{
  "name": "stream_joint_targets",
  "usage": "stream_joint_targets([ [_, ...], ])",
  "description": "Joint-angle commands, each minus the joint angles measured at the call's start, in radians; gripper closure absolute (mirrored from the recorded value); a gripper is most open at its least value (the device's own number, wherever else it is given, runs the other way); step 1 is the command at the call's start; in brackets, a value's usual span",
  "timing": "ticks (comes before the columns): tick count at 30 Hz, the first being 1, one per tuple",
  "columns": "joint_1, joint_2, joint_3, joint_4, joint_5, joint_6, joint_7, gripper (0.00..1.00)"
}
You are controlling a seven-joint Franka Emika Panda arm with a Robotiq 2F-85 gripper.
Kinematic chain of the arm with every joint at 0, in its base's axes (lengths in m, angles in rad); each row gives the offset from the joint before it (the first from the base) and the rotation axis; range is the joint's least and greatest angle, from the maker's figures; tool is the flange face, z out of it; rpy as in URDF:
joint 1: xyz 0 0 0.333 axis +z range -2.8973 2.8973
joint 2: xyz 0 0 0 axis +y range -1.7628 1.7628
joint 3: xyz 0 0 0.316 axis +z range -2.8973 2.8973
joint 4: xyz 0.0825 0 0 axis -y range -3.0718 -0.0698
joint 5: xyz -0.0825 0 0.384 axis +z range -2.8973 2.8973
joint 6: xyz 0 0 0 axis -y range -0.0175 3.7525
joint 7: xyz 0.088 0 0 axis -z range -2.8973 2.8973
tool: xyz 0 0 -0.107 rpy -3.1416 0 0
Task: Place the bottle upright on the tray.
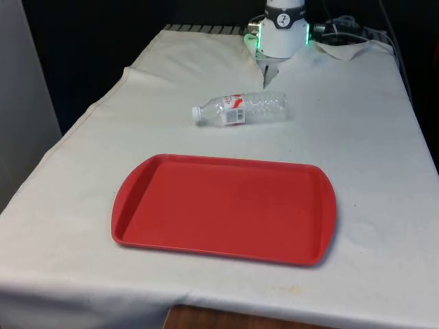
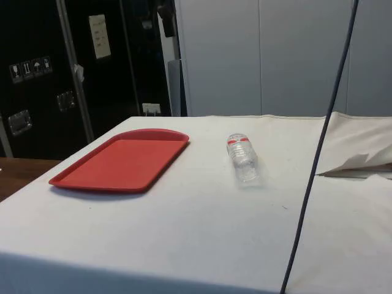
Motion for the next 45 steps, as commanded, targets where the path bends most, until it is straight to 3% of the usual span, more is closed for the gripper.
stream_joint_targets([
  [1, 0.0, -0.002, 0.0, -0.004, -0.001, 0.0, 0.0, 0.0],
  [10, 0.003, -0.075, 0.005, -0.108, -0.034, 0.035, 0.028, 0.0],
  [11, 0.001, -0.062, 0.003, -0.09, -0.023, 0.017, 0.017, 0.0],
  [24, 0.002, -0.155, 0.009, -0.239, -0.057, 0.088, 0.053, 0.0],
  [45, 0.0, -0.237, 0.011, -0.395, -0.079, 0.159, 0.091, 0.0],
])
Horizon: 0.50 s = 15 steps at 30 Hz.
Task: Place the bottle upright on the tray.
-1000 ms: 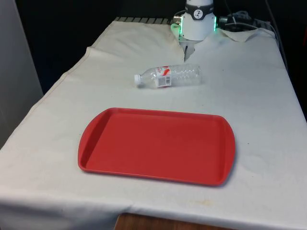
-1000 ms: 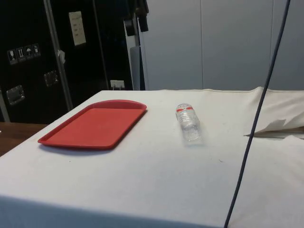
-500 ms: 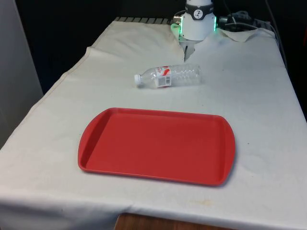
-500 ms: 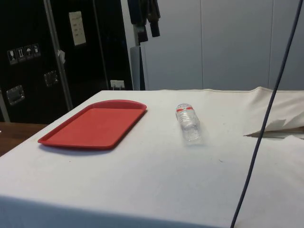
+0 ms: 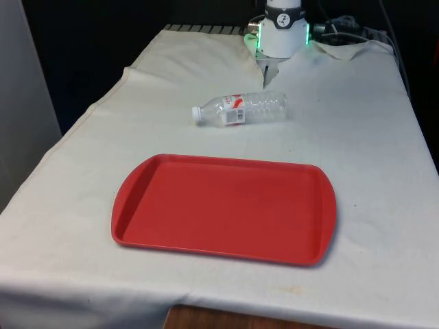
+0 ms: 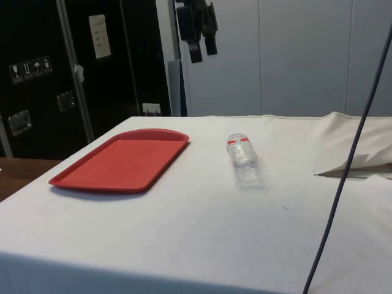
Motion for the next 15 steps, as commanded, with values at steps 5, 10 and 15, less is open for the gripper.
stream_joint_targets([
  [5, -0.001, -0.03, 0.002, -0.053, -0.014, 0.035, 0.021, 0.0],
  [10, -0.003, -0.037, 0.001, -0.086, -0.017, 0.053, 0.039, 0.0],
  [15, -0.007, -0.031, -0.003, -0.1, -0.015, 0.069, 0.049, 0.0],
])
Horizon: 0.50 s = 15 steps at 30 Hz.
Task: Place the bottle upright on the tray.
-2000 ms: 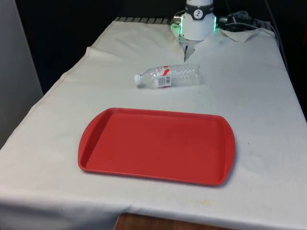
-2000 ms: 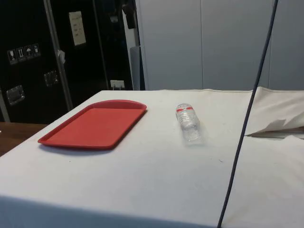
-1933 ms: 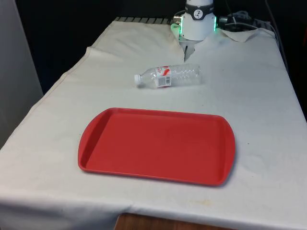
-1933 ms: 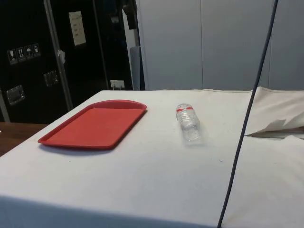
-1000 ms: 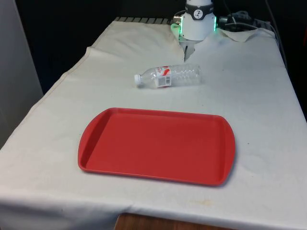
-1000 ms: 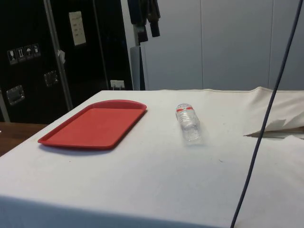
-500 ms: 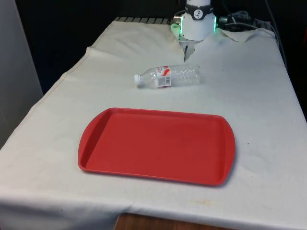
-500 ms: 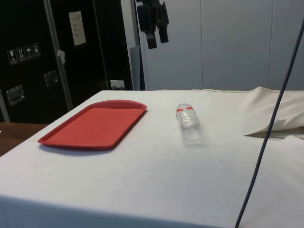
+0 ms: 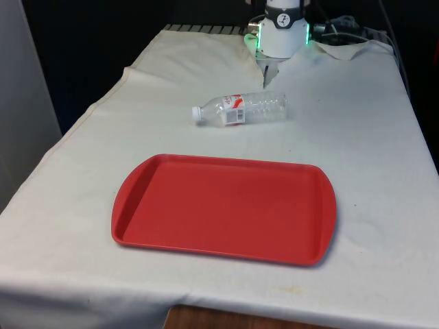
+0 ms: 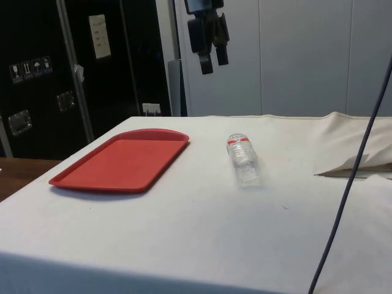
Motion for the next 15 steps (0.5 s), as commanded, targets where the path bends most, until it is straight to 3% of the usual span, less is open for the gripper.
stream_joint_targets([
  [1, -0.003, 0.002, -0.001, -0.006, -0.007, 0.017, 0.009, 0.0],
  [15, -0.011, 0.031, -0.013, -0.038, 0.004, 0.059, 0.05, 0.0],
])
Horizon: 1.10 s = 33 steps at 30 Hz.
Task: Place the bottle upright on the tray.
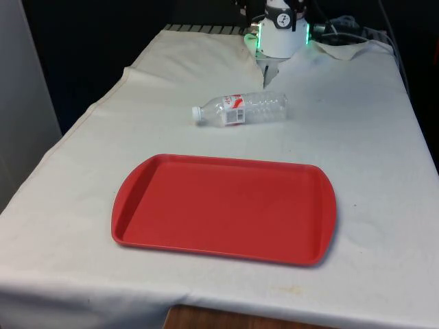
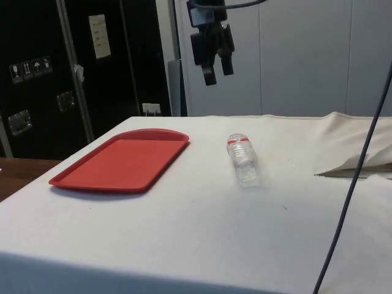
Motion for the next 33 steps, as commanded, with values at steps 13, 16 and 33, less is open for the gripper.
stream_joint_targets([
  [13, -0.001, 0.029, -0.005, -0.015, 0.011, 0.031, 0.076, 0.0],
  [16, -0.001, 0.038, -0.007, -0.018, 0.013, 0.037, 0.099, 0.0],
  [33, -0.003, 0.08, -0.019, -0.026, 0.023, 0.059, 0.184, 0.0],
])
